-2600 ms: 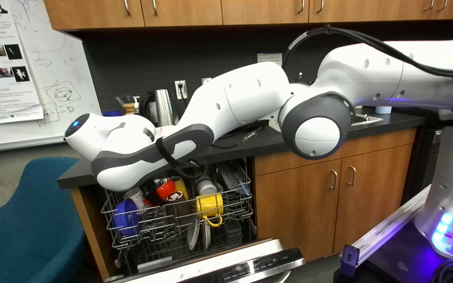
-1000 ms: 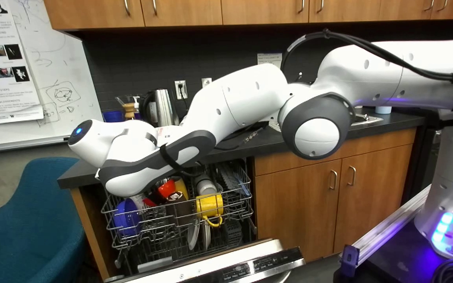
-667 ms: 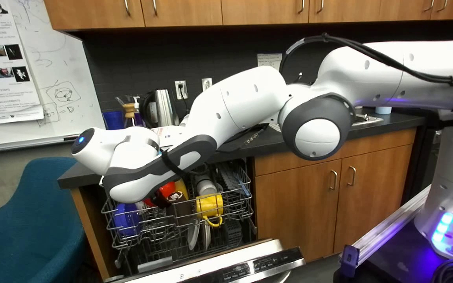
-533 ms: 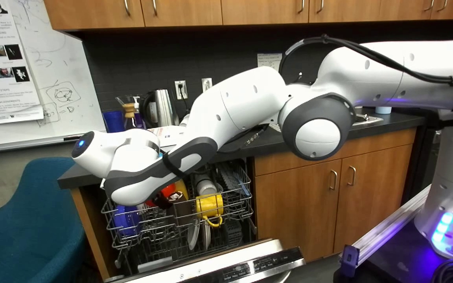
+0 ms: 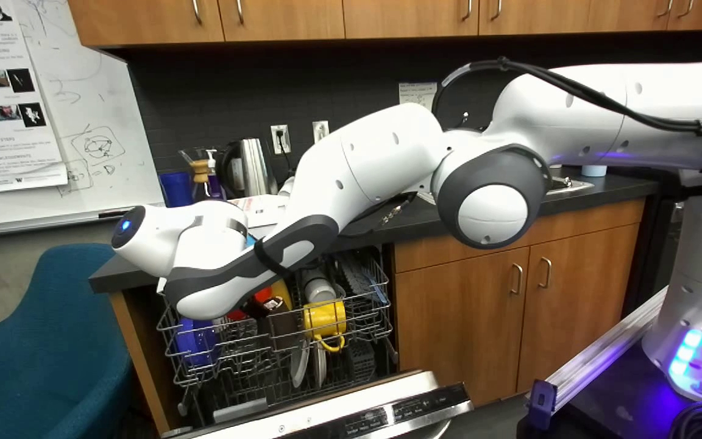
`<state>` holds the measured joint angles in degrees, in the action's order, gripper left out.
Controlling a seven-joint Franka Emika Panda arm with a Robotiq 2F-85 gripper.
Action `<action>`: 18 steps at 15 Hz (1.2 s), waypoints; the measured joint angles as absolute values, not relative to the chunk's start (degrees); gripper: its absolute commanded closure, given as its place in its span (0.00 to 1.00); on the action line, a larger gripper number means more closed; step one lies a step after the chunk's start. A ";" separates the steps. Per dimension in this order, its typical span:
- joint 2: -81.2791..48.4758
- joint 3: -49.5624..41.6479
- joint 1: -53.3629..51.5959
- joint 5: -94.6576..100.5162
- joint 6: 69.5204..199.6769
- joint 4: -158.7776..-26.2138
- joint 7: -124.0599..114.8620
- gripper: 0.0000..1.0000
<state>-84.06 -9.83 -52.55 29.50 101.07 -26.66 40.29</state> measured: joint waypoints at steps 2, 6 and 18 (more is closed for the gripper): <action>-84.06 -9.88 -52.65 29.51 101.13 -26.67 40.80 0.00; -84.06 -9.95 -53.01 29.69 101.34 -26.95 42.19 0.00; -84.17 -10.26 -56.32 41.21 104.45 -32.09 48.89 0.00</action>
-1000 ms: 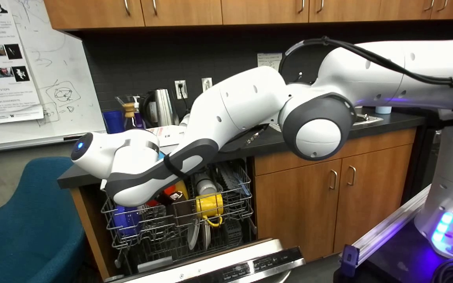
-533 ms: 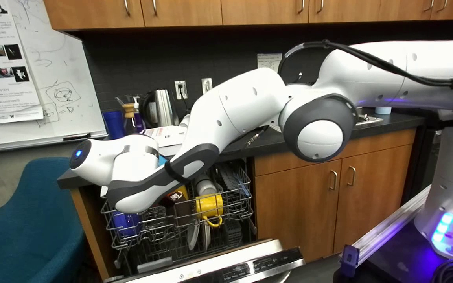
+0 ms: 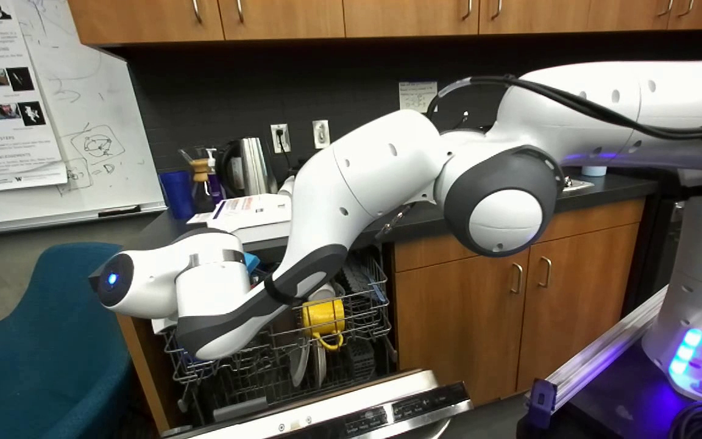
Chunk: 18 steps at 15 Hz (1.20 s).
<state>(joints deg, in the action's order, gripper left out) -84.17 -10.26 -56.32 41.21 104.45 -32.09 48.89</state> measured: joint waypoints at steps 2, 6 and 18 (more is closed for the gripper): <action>-84.14 -10.27 -56.52 43.64 105.44 -32.05 49.21 0.00; -84.07 -10.23 -56.35 45.60 105.32 -30.76 48.75 0.00; -76.02 -6.41 -56.00 25.10 82.96 -20.47 45.46 0.00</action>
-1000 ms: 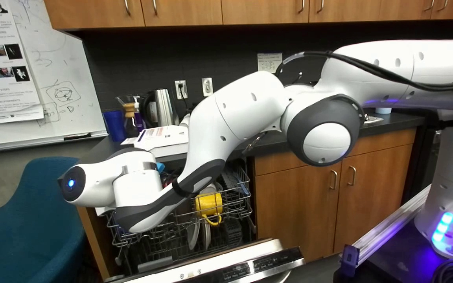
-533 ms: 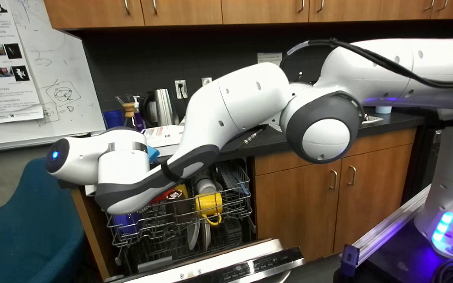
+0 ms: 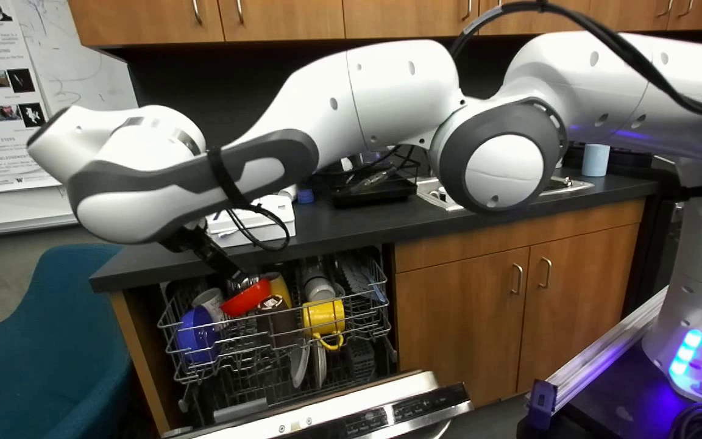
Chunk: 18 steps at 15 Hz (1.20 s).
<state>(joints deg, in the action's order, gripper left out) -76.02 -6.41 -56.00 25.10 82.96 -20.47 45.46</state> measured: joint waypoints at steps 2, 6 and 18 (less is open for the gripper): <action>-73.44 -5.29 -55.70 21.33 79.12 -20.49 43.69 0.00; -67.62 -1.66 -54.48 14.37 72.47 -20.40 40.22 0.00; -53.28 12.19 -42.67 -8.01 65.30 -20.16 22.54 0.00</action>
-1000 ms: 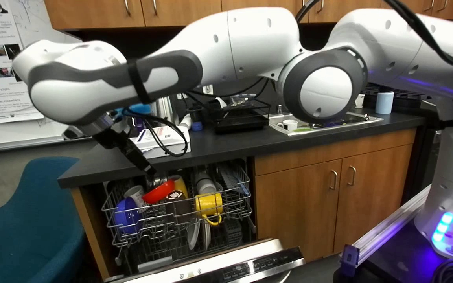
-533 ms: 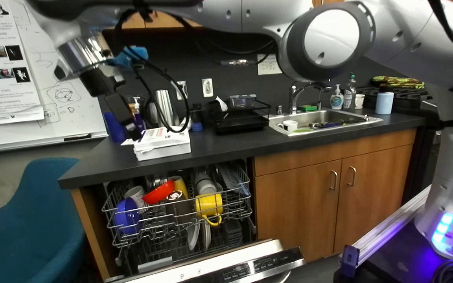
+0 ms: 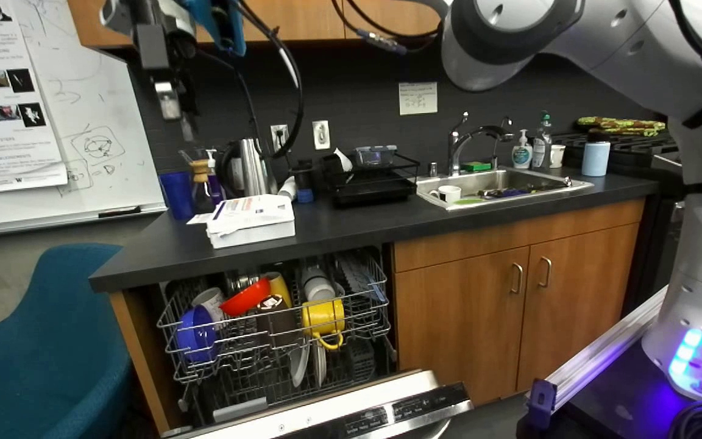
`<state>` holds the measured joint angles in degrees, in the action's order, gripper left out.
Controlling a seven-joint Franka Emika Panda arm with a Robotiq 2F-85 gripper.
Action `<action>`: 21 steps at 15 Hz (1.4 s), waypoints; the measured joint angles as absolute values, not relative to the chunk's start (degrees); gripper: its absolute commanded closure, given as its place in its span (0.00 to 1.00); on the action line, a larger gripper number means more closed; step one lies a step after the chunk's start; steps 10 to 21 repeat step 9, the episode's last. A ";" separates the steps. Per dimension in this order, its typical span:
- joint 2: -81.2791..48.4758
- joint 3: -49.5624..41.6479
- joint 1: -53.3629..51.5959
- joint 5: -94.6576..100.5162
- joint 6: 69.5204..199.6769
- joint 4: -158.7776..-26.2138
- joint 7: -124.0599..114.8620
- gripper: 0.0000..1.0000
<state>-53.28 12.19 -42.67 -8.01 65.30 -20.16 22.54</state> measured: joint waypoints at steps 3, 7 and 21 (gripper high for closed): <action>-51.15 16.33 -37.50 -14.81 65.08 -20.16 21.09 0.00; -49.90 20.31 -30.31 -21.28 63.36 -20.30 17.97 0.00; -49.86 20.54 -29.13 -21.38 63.39 -20.52 18.23 0.00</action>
